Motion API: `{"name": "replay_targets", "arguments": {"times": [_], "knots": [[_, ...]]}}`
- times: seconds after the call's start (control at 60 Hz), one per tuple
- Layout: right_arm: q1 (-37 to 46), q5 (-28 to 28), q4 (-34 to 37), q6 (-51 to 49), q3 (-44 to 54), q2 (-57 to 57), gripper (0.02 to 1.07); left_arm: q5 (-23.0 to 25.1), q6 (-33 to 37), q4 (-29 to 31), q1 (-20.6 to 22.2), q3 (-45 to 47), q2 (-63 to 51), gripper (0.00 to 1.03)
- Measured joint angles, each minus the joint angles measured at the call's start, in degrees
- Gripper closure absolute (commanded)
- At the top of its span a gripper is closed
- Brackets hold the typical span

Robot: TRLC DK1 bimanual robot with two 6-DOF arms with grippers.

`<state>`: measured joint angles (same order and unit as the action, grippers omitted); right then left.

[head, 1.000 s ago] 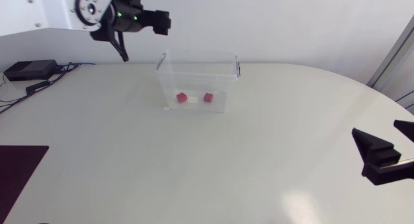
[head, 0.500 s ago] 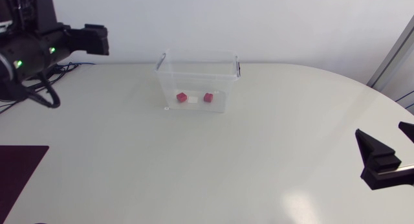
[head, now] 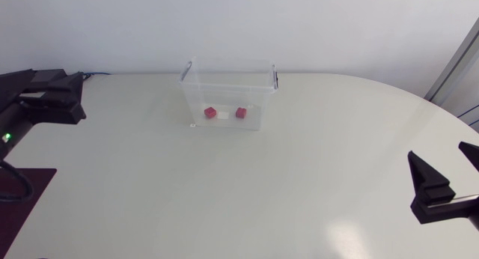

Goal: Place the duplo bricks in the container

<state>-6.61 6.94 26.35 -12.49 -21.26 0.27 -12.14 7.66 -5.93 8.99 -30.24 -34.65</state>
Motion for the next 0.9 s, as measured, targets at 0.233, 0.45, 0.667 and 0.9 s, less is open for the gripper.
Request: {"name": "replay_targets", "arguments": {"times": [0.233, 0.45, 0.667, 0.9], "knots": [[0.9, -0.5, -4.9, -0.1, 5.1, -0.1, 0.06, 1.3, 0.0, 1.5, -2.2, 7.4, 9.3, 0.04], [2.3, -2.1, -10.3, 2.0, 8.6, -0.1, 0.06, 3.8, -0.6, 2.6, -3.8, 13.0, 15.6, 0.06], [3.7, -3.8, -15.4, 4.9, 12.5, -0.1, 0.06, 6.4, -2.6, 3.5, -5.4, 18.4, 21.9, 0.06], [5.2, -5.6, -21.4, 8.3, 16.8, -0.1, 0.06, 9.5, -4.7, 5.0, -7.3, 24.5, 29.0, 0.06]]}}
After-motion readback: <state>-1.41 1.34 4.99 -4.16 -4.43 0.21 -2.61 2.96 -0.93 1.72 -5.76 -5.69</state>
